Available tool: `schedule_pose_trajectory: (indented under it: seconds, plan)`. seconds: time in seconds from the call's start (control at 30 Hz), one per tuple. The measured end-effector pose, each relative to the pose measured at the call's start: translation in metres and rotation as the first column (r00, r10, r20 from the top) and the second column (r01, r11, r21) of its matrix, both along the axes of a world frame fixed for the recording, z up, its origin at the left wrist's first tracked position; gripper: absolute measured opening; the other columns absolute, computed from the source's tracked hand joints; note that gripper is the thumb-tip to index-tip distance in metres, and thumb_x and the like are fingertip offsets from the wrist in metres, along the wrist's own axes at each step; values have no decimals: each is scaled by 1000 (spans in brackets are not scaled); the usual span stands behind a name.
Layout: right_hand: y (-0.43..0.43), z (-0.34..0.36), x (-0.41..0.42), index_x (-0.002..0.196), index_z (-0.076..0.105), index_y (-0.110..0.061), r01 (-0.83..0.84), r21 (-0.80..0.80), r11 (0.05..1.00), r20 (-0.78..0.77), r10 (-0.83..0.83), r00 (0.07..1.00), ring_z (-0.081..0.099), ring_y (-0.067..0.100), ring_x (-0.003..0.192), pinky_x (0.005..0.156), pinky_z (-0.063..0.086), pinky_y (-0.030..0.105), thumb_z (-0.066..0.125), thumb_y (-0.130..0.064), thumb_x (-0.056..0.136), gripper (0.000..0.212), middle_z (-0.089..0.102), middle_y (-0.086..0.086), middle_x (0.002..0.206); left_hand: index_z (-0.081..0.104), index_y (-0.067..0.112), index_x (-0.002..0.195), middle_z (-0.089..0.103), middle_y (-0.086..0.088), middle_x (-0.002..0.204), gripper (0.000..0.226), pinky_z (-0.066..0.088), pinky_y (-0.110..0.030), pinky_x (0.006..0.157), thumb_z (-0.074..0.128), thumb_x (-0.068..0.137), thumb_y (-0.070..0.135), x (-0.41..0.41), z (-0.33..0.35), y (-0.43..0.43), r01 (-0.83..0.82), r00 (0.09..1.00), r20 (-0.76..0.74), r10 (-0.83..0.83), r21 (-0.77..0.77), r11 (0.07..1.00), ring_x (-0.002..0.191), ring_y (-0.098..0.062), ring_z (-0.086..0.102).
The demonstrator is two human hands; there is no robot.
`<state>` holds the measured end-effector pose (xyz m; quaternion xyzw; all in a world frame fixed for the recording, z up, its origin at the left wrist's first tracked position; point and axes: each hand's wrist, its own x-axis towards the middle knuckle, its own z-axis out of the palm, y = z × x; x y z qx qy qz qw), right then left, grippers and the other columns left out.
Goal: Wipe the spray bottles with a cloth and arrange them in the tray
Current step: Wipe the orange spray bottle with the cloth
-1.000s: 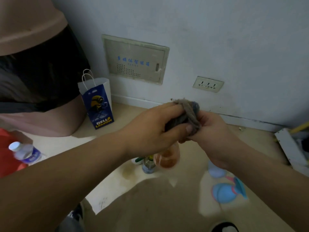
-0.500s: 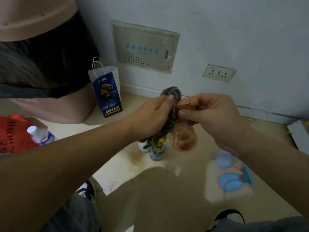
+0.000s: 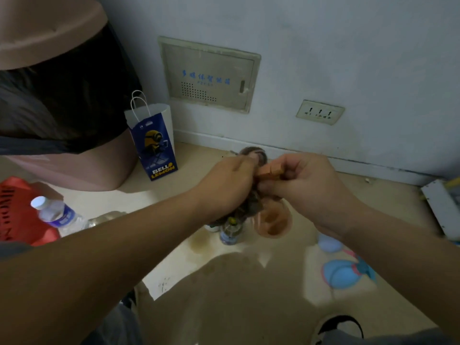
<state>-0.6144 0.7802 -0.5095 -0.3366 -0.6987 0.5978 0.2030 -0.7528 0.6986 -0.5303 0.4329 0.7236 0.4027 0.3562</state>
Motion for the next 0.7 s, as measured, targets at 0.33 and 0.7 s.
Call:
schedule_pose_trajectory:
  seconds: [0.33, 0.7]
  plan:
    - [9, 2, 6, 80, 68, -6, 59, -7, 998, -11, -59, 998, 69, 5, 59, 55, 52, 16, 74, 14, 80, 21, 75, -3, 65, 73, 14, 105, 76, -3, 99, 52, 54, -35, 94, 33, 111, 47, -6, -2, 4, -56, 982, 179, 57, -10, 998, 97, -21, 71]
    - [16, -1, 8, 91, 68, 3, 79, 25, 997, 12, -80, 997, 65, 5, 57, 56, 52, 17, 75, 14, 79, 18, 70, 1, 65, 69, 17, 103, 73, -2, 96, 53, 55, -39, 91, 28, 111, 48, 4, 8, 9, 10, 999, -51, -8, 48, 999, 96, -22, 70]
